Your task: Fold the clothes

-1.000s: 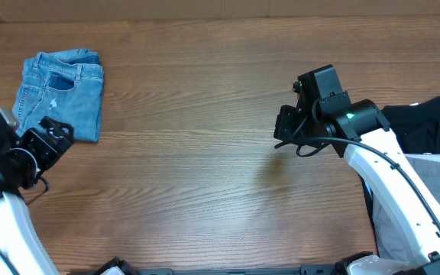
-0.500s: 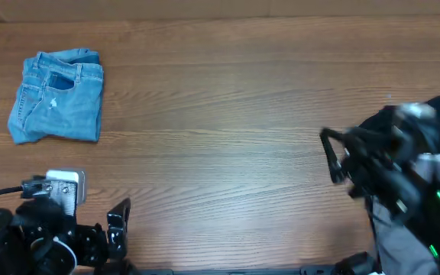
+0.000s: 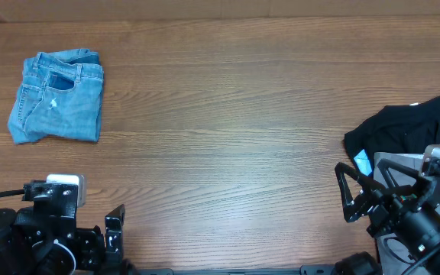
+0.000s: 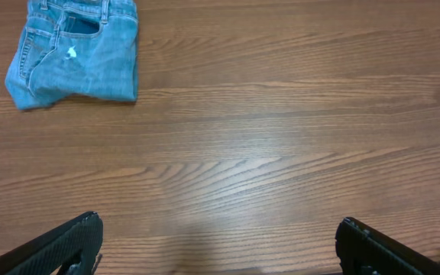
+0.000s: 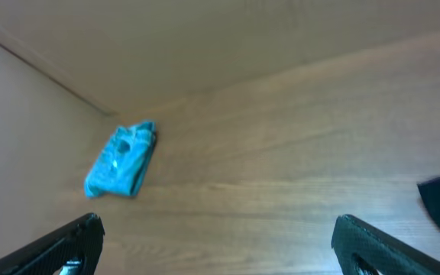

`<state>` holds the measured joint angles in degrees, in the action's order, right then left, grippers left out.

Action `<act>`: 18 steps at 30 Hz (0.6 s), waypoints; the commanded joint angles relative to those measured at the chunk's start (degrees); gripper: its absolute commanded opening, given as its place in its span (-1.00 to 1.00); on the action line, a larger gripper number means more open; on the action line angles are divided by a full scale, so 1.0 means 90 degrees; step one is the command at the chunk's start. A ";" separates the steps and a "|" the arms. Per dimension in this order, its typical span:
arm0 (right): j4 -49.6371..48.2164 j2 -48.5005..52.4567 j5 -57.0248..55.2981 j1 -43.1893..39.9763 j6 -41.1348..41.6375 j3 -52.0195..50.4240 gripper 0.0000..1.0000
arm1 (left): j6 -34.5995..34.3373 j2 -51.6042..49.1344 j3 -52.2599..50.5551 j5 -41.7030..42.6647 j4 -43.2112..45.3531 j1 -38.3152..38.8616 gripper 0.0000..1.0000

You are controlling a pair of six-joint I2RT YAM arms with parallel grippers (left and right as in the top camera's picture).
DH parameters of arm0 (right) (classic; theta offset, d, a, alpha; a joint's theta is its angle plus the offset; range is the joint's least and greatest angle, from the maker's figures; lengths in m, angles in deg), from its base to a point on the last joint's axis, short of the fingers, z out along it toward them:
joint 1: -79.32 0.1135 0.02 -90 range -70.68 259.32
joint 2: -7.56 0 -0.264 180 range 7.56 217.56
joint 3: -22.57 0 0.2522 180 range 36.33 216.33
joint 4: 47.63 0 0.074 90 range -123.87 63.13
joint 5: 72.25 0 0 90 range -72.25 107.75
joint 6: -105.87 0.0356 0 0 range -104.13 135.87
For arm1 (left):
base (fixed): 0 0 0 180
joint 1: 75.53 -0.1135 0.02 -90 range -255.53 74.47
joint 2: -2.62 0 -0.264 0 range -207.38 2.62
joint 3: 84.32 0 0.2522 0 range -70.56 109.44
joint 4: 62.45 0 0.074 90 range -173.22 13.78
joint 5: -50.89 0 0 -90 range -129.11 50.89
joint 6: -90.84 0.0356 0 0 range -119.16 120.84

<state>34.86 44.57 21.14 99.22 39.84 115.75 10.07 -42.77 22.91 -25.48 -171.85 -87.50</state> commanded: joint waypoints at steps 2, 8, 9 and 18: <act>0.0379 0.0015 -0.0090 -0.0005 -0.0046 0.0012 1.00 | 0.0117 -0.0027 0.0036 -0.0061 0.0007 0.0039 1.00; 0.0947 0.0015 -0.0090 -0.0005 -0.0046 0.0012 1.00 | 0.0117 -0.0027 0.0036 -0.0061 0.0007 0.0039 1.00; 0.0996 0.0015 -0.0090 -0.0005 -0.0046 0.0007 1.00 | 0.0117 -0.0027 0.0036 -0.0061 0.0007 0.0039 1.00; 0.0976 -0.0272 -0.1282 -0.1212 -0.0046 -0.0483 1.00 | 0.0117 -0.0027 0.0036 -0.0061 0.0007 0.0039 1.00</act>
<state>43.95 44.03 17.78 91.86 39.80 113.48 10.07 -42.77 22.91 -25.50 -171.85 -87.50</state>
